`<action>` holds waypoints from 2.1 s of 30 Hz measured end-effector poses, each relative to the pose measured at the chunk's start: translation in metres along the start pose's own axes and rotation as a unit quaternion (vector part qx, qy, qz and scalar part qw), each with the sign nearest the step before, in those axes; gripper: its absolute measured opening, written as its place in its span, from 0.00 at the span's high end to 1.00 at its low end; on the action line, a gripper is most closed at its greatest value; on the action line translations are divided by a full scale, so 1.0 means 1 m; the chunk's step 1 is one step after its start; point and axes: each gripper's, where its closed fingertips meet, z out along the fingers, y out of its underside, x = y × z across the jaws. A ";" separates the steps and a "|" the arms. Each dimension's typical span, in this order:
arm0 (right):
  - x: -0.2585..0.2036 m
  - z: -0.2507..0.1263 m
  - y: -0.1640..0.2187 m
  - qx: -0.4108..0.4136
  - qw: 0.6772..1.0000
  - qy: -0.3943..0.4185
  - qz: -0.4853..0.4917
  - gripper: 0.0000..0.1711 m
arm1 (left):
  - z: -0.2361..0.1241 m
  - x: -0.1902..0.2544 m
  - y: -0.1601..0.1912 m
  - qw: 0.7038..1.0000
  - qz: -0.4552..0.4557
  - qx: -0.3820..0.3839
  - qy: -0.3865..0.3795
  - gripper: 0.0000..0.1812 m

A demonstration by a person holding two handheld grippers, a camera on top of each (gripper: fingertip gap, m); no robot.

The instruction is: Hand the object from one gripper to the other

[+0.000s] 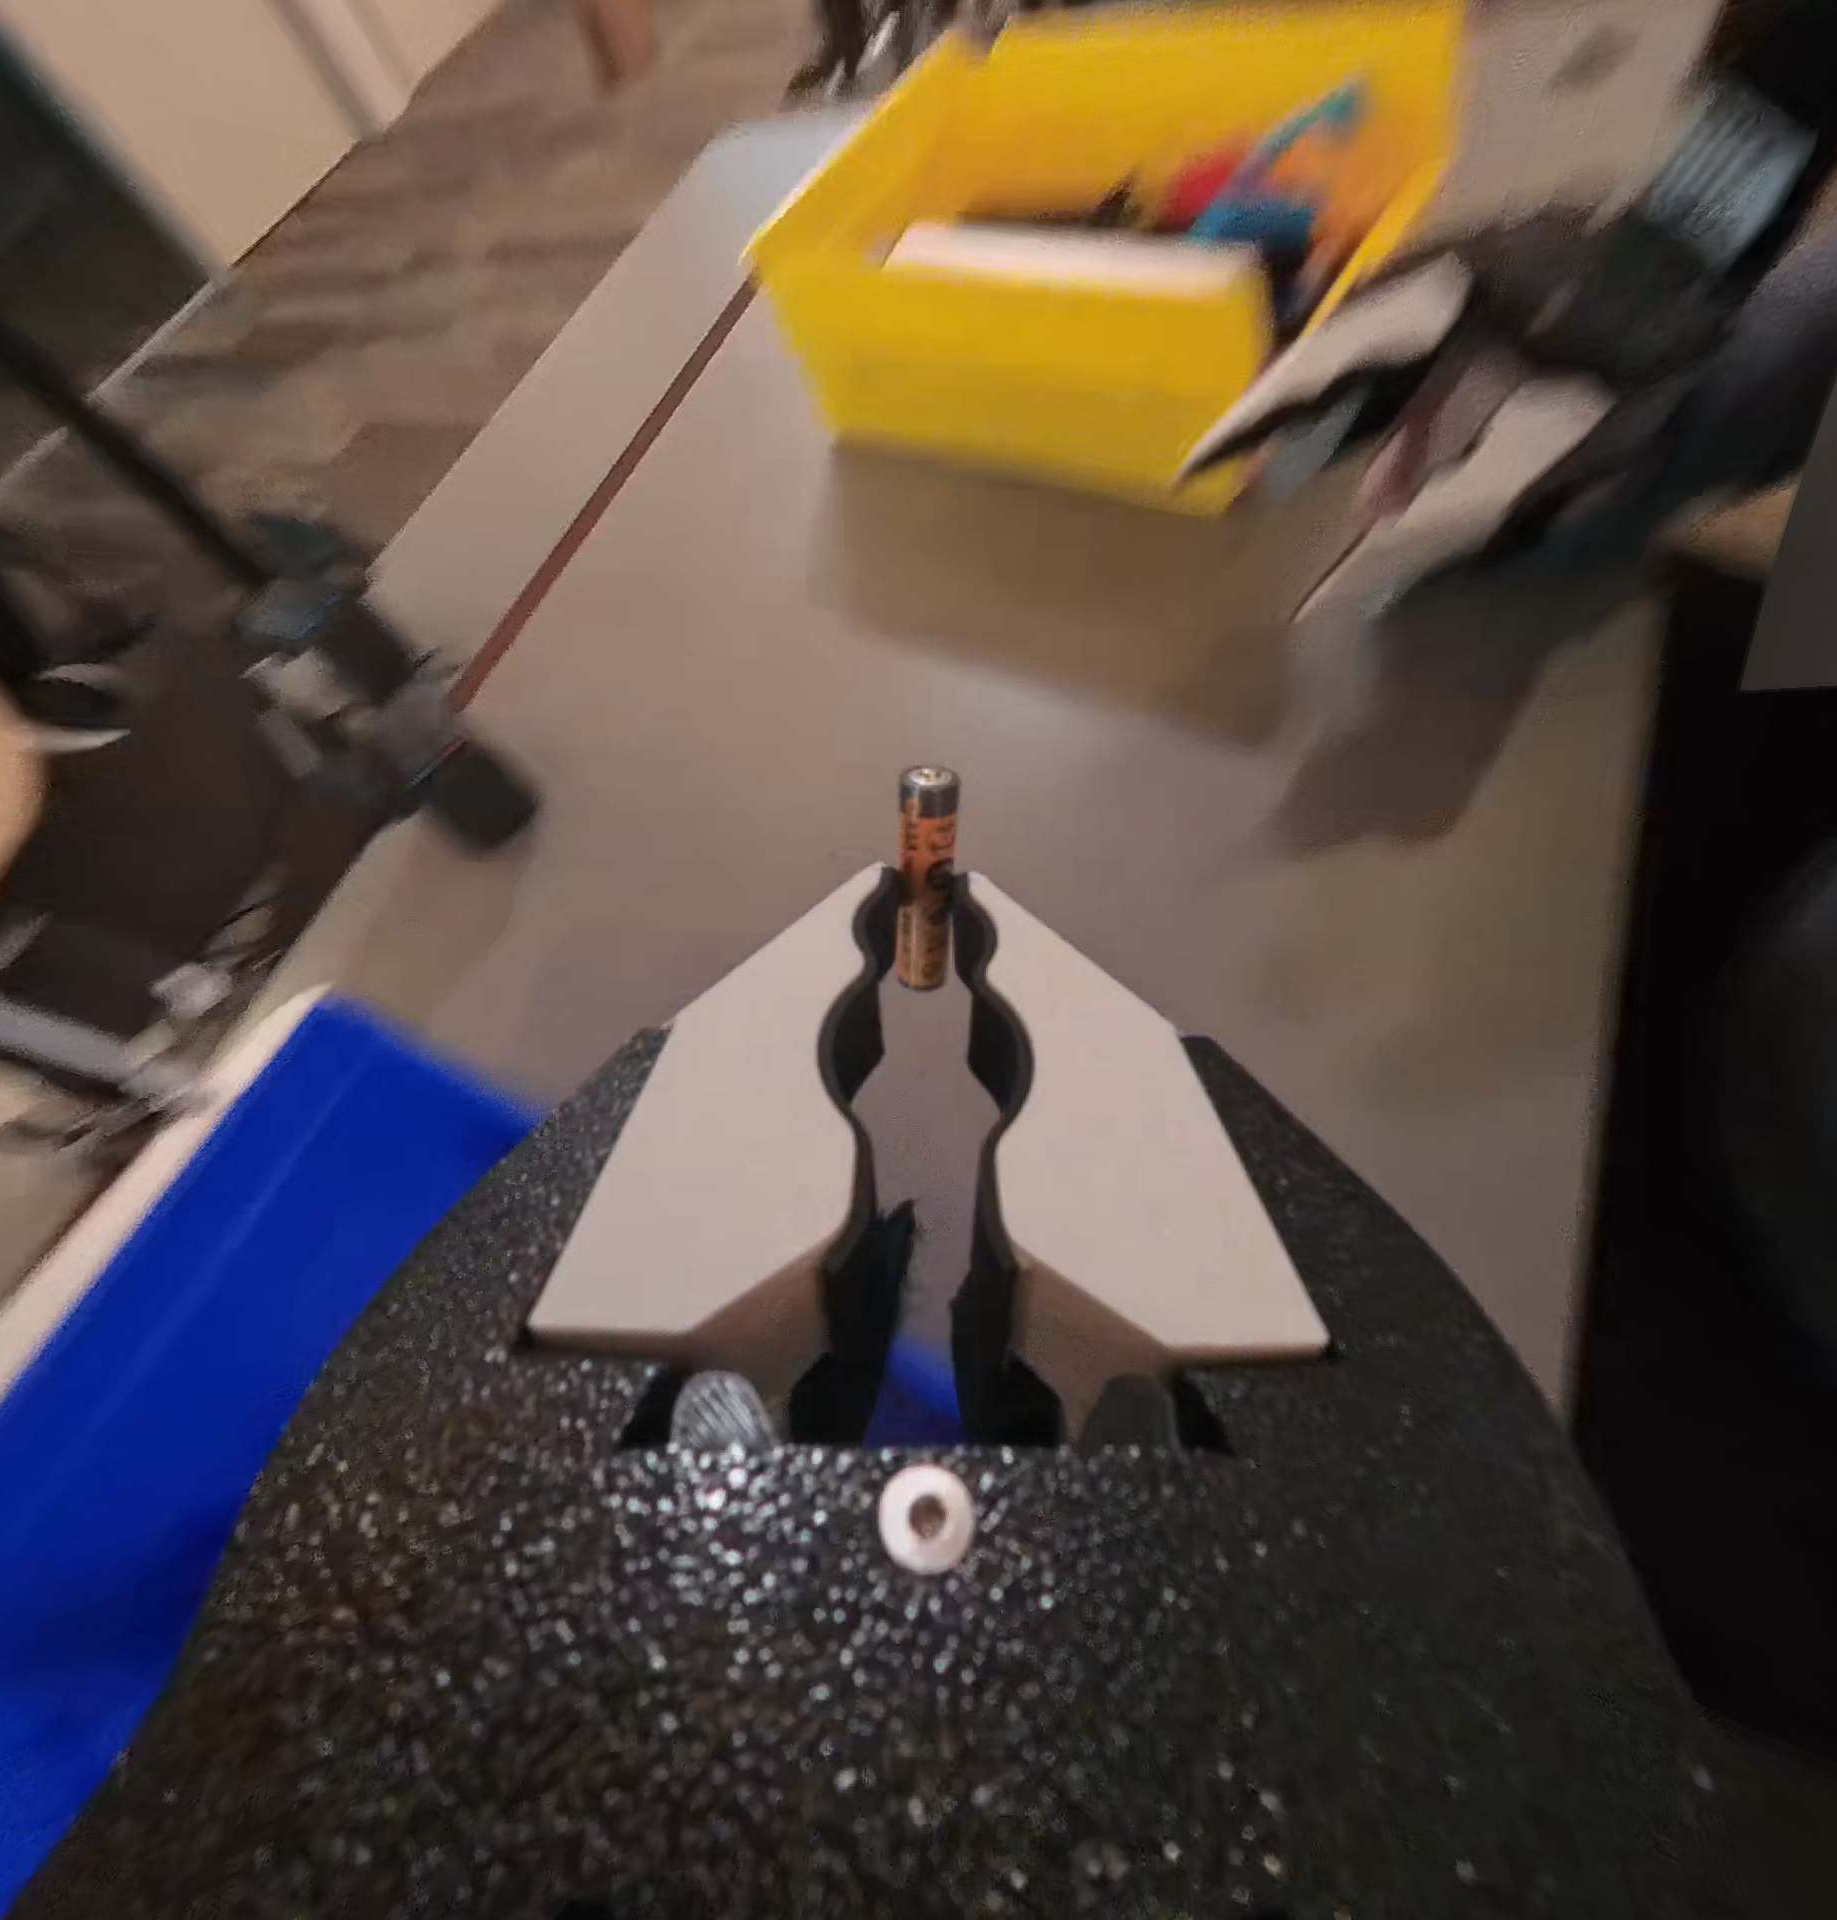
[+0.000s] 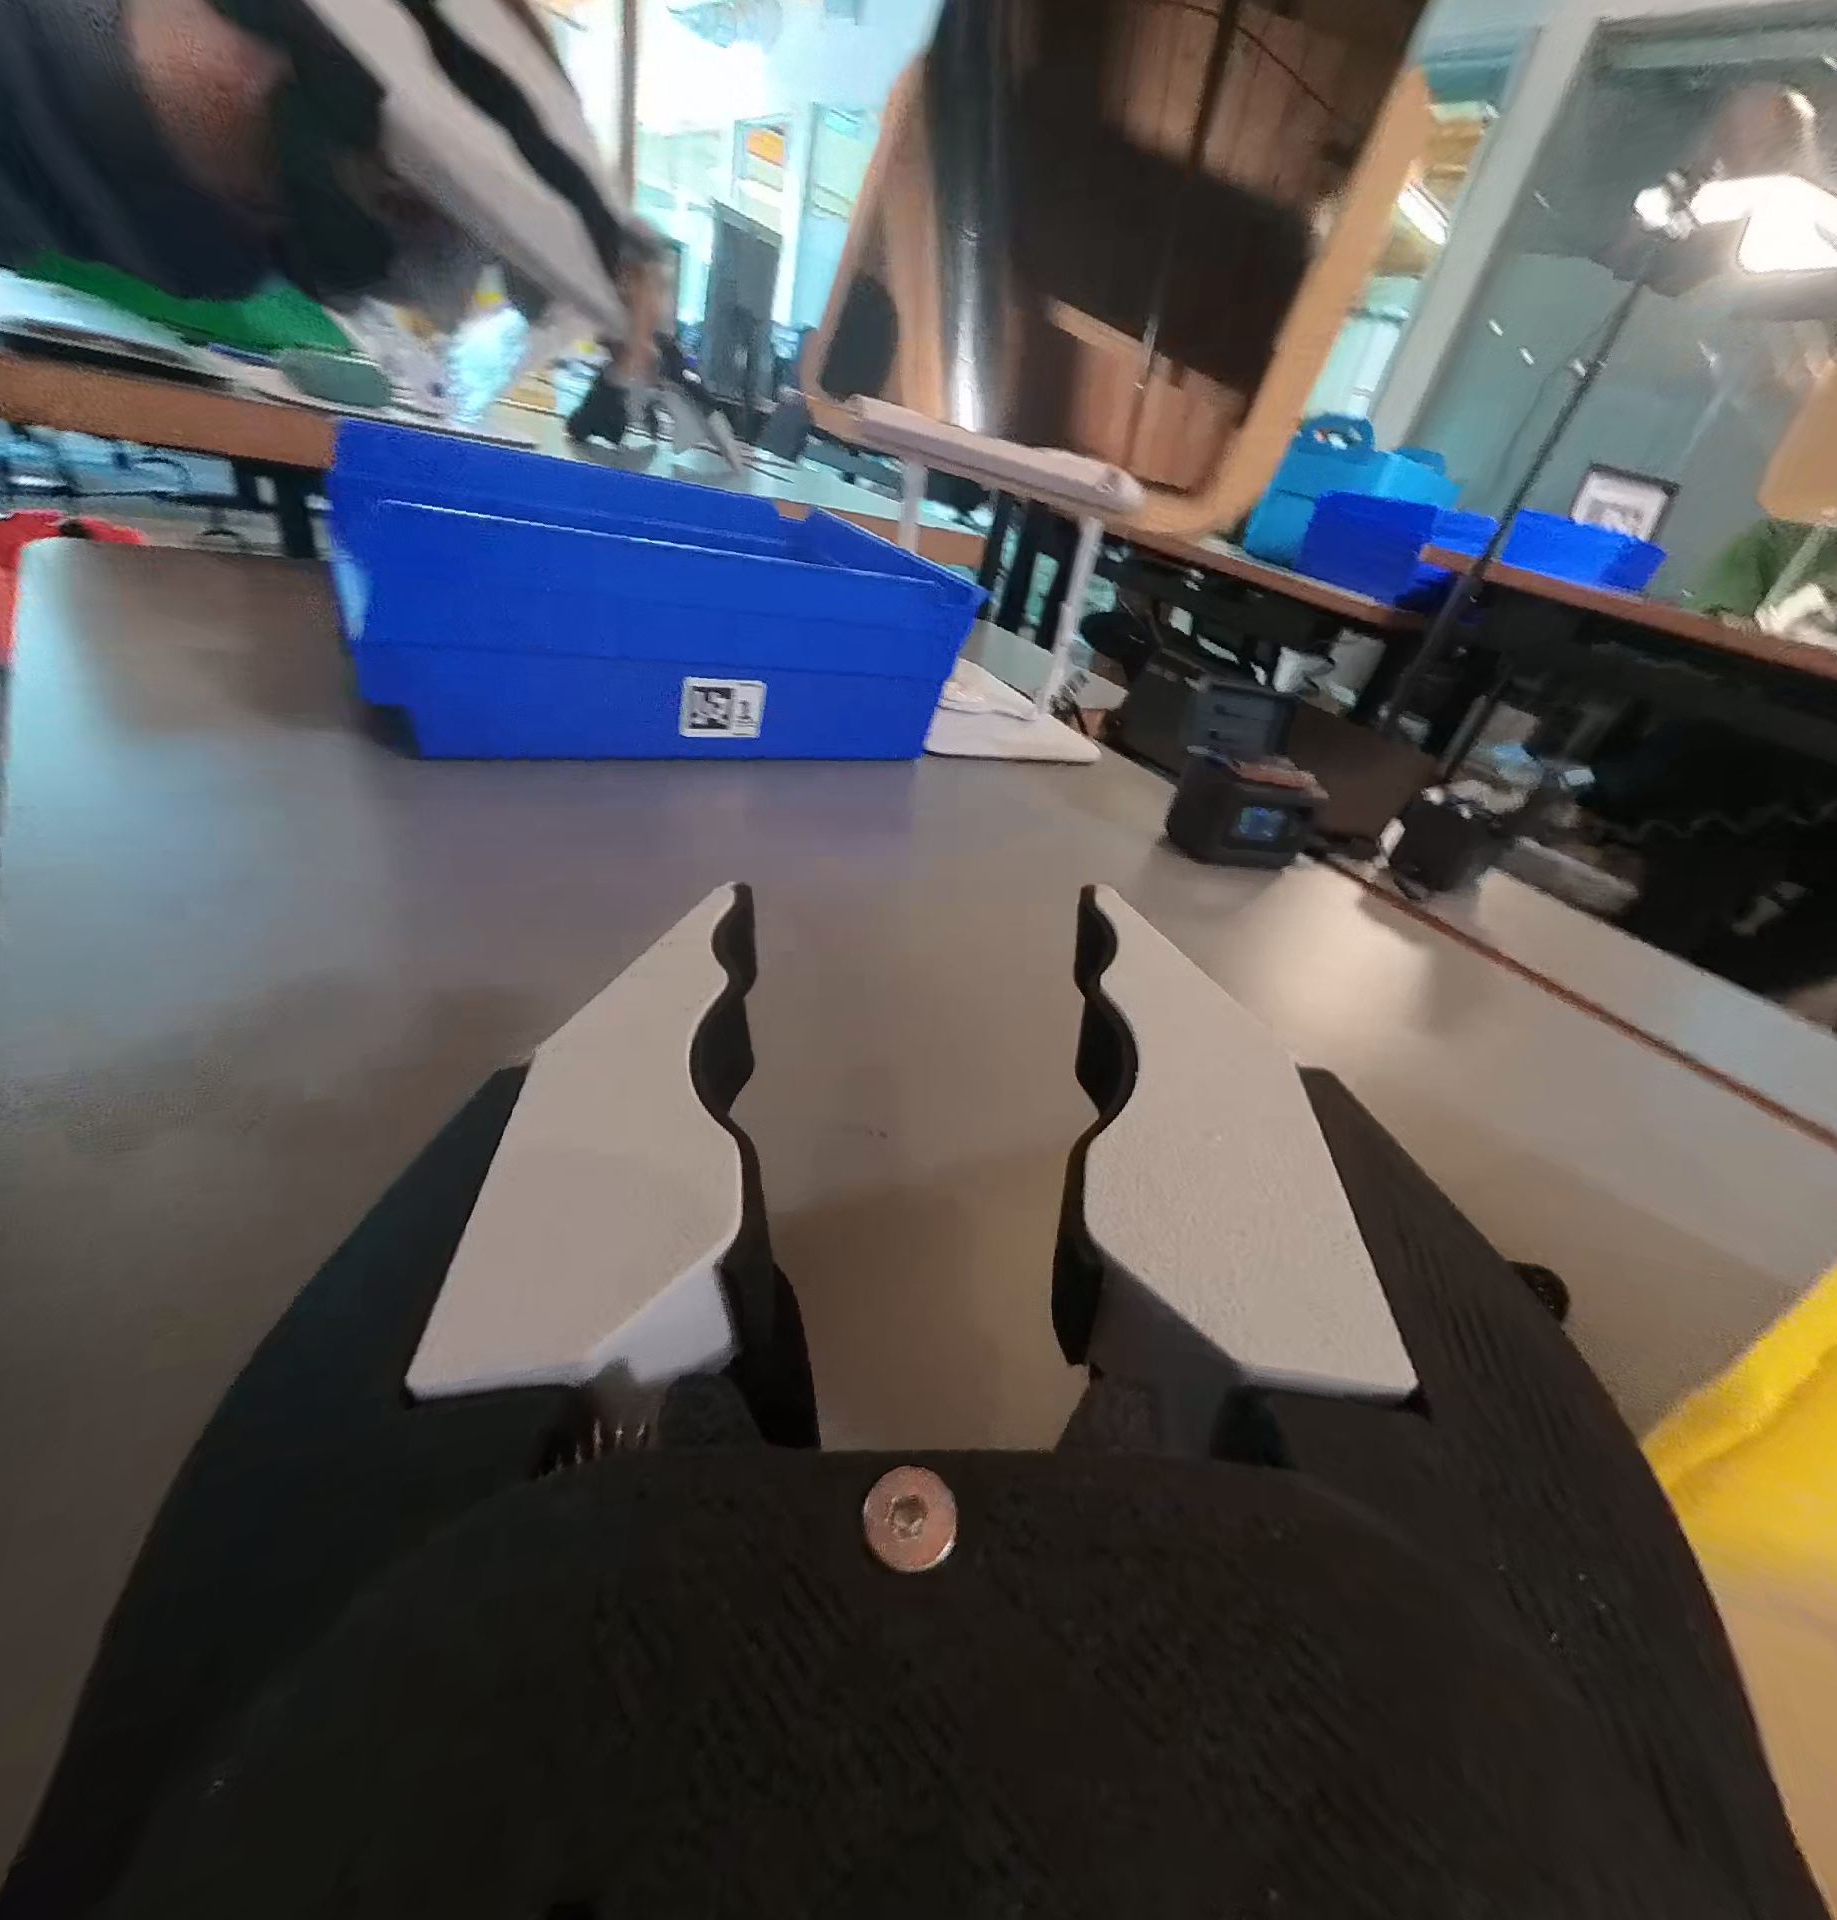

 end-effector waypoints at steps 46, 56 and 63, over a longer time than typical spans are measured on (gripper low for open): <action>-0.025 -0.027 -0.010 0.002 0.985 -0.136 -0.106 0.75 | 0.152 0.143 -0.050 0.771 -0.381 0.168 0.482 0.85; -0.031 -0.018 -0.013 -0.034 0.934 -0.217 0.282 0.75 | 0.146 0.139 -0.047 0.935 0.057 0.285 0.203 0.71; -0.037 -0.018 -0.012 -0.047 0.881 -0.252 0.397 0.74 | 0.161 0.149 -0.039 0.931 0.260 0.248 0.059 0.86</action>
